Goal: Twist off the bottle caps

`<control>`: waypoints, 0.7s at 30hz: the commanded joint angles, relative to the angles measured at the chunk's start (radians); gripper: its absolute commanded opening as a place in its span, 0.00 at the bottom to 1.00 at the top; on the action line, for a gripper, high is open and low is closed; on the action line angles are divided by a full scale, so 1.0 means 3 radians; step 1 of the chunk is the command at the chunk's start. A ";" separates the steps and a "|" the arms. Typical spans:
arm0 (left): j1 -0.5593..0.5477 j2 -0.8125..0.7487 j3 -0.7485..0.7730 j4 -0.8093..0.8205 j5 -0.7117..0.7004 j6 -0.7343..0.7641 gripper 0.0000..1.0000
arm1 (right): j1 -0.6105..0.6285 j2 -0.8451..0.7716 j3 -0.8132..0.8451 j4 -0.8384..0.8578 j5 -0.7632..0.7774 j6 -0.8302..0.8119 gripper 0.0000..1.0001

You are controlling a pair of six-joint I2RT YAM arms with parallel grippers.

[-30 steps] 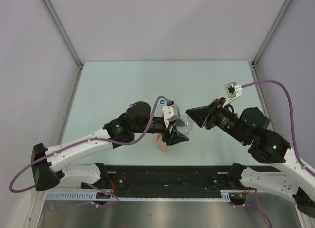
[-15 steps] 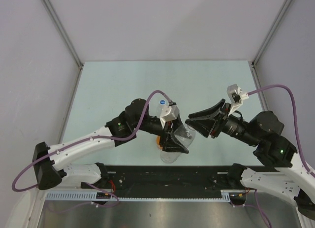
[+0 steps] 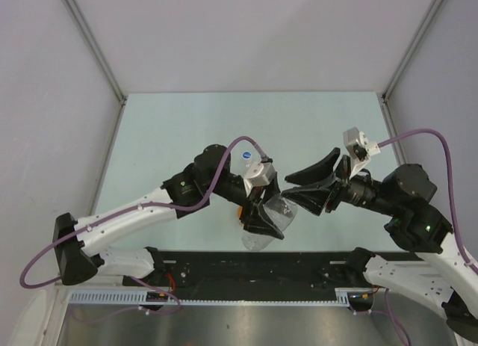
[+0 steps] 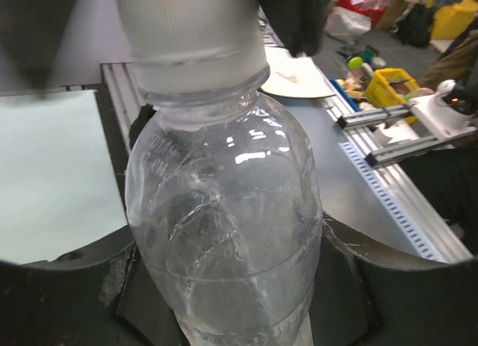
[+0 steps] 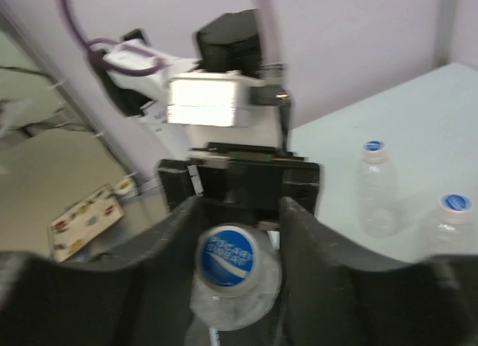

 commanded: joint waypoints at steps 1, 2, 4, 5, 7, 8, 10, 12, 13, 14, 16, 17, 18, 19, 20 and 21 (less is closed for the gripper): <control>-0.0098 -0.0068 0.0228 -0.0372 -0.0514 0.0562 0.00 | -0.0171 0.0064 0.0086 -0.0082 0.0595 0.0007 0.60; -0.0093 -0.0073 0.0228 -0.0413 -0.0688 0.0614 0.00 | -0.0186 0.0054 0.0091 -0.0092 0.0682 0.0043 0.69; -0.0093 -0.0089 0.0213 -0.0511 -0.1172 0.0675 0.00 | -0.0196 0.0023 0.0096 -0.0133 0.1004 0.0171 0.74; -0.0098 -0.0099 0.0203 -0.0521 -0.1383 0.0782 0.00 | -0.0196 0.0018 0.0096 -0.0148 0.1238 0.0222 0.77; -0.0098 -0.0079 0.0193 -0.0577 -0.1787 0.0870 0.00 | -0.0196 0.0003 0.0101 -0.0179 0.1403 0.0370 0.80; -0.0098 -0.0074 0.0193 -0.0598 -0.1951 0.0895 0.00 | -0.0202 -0.0002 0.0096 -0.0199 0.1616 0.0432 0.81; -0.0098 -0.0043 0.0193 -0.0613 -0.2294 0.0967 0.00 | -0.0197 0.0003 0.0096 -0.0230 0.1731 0.0560 0.82; -0.0098 -0.0002 0.0198 -0.0613 -0.2529 0.0993 0.00 | -0.0197 0.0013 0.0096 -0.0296 0.1925 0.0672 0.82; -0.0098 0.0013 0.0203 -0.0608 -0.2758 0.0993 0.00 | -0.0202 0.0033 0.0096 -0.0322 0.1971 0.0759 0.81; -0.0098 0.0029 0.0203 -0.0593 -0.2857 0.0998 0.00 | -0.0202 0.0054 0.0096 -0.0353 0.2037 0.0810 0.81; -0.0093 0.0085 0.0228 -0.0593 -0.3031 0.1034 0.00 | -0.0202 0.0084 0.0096 -0.0424 0.2048 0.0861 0.80; -0.0093 0.0095 0.0238 -0.0593 -0.3128 0.1039 0.00 | -0.0197 0.0130 0.0096 -0.0450 0.2073 0.0917 0.79; -0.0098 0.0110 0.0254 -0.0588 -0.3154 0.1049 0.00 | -0.0202 0.0146 0.0096 -0.0481 0.2074 0.0933 0.79; -0.0098 0.0126 0.0259 -0.0593 -0.3190 0.1044 0.00 | -0.0197 0.0161 0.0096 -0.0486 0.2084 0.0928 0.78; -0.0103 0.0126 0.0264 -0.0578 -0.3215 0.1054 0.00 | -0.0196 0.0192 0.0096 -0.0496 0.2099 0.0938 0.78; -0.0103 0.0126 0.0254 -0.0567 -0.3221 0.1054 0.00 | -0.0191 0.0207 0.0101 -0.0501 0.2109 0.0944 0.77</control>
